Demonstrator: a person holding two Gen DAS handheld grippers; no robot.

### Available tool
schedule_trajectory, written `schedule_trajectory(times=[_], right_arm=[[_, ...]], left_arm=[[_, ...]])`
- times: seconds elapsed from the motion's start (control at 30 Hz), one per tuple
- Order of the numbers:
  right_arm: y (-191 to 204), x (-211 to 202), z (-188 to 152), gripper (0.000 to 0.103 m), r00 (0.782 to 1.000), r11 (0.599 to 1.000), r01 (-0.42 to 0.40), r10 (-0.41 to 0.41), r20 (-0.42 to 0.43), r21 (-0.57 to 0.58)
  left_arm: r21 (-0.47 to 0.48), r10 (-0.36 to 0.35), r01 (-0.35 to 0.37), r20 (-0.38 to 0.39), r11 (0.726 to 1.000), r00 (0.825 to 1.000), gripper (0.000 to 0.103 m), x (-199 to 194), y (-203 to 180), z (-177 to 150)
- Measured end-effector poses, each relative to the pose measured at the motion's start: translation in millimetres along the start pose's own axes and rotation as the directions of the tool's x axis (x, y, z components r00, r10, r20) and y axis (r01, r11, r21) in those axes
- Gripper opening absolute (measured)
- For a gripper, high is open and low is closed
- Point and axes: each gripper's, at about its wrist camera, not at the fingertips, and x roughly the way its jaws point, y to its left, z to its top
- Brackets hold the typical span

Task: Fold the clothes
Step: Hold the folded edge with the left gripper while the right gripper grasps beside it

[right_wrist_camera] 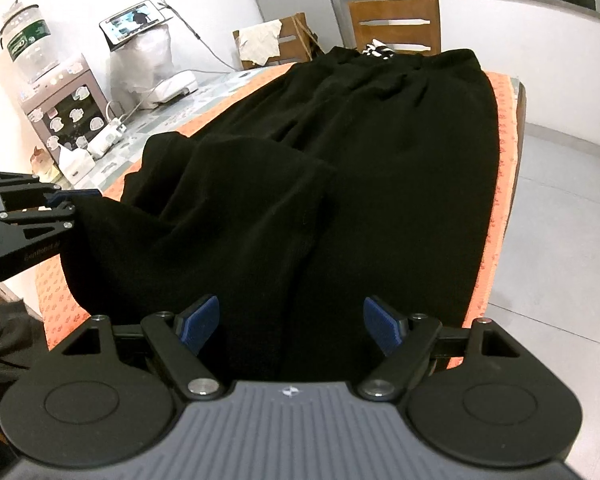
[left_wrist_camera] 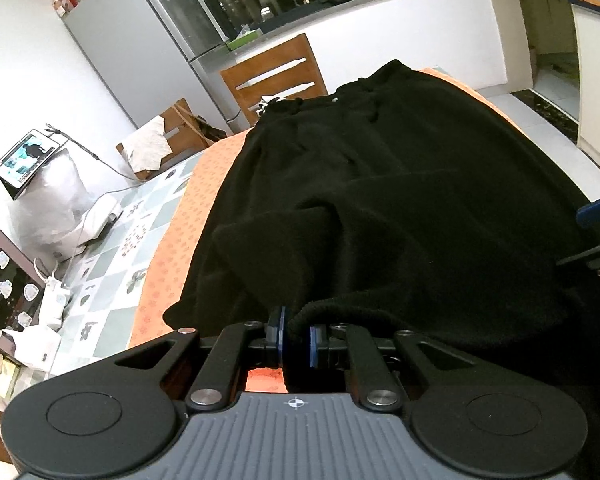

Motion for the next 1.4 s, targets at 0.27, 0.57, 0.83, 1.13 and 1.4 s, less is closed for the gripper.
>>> schedule_trajectory(times=[0.27, 0.57, 0.83, 1.13, 1.4], right_arm=[[10.8, -2.2, -0.4, 0.084, 1.000, 0.999, 0.009, -0.010, -0.019, -0.031], [32.7, -15.0, -6.5, 0.084, 1.000, 0.996, 0.029, -0.030, -0.001, -0.087], [58.5, -17.6, -17.3, 0.084, 0.999, 0.992, 0.032, -0.030, 0.015, -0.123], [71.2, 15.6, -21.8, 0.070, 0.974, 0.951, 0.225, -0.216, 0.068, -0.211], [77.4, -0.6, -5.2, 0.005, 0.942, 0.937, 0.314, -0.287, 0.174, -0.155]], left_arm=[[-0.044, -0.004, 0.004, -0.002, 0.999, 1.000, 0.014, -0.7, 10.4, -8.4], [-0.073, -0.037, 0.038, 0.019, 0.997, 0.999, 0.014, 1.3, 16.5, -21.1], [-0.100, -0.058, 0.062, 0.045, 0.993, 0.997, 0.014, 0.3, 19.9, -28.7], [-0.123, -0.058, 0.068, 0.082, 0.990, 0.995, 0.014, -10.7, 30.2, -15.4], [-0.099, -0.042, 0.057, 0.139, 0.994, 0.989, 0.013, -39.1, 46.1, -23.5]])
